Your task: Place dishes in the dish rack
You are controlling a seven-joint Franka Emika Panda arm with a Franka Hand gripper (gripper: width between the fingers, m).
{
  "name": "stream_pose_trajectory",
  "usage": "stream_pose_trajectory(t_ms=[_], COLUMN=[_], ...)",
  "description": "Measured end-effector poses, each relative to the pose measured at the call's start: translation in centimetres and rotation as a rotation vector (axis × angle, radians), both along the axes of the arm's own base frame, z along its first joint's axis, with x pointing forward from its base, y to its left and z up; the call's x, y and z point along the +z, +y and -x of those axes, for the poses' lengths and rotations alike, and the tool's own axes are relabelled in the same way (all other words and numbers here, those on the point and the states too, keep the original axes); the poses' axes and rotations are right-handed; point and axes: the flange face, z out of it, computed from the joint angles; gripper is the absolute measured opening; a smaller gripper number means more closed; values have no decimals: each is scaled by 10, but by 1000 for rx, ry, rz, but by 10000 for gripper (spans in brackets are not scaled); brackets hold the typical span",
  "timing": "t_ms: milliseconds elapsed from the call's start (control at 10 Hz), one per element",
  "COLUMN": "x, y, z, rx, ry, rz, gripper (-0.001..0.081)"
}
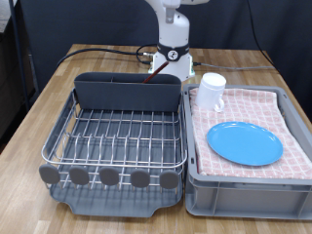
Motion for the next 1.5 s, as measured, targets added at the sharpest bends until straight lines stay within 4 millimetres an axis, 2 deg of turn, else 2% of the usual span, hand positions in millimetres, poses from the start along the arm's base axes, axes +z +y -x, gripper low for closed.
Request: stream_pose_trajectory(t_ms=[500, 900, 1200, 1500], x=[19, 24, 23, 10], y=[42, 81, 84, 89], z=[-14, -34, -40, -50], rx=[32, 128, 153, 270], ry=[0, -7, -10, -37], rz=[-33, -20, -22, -27], gripper=[802, 802, 802, 802])
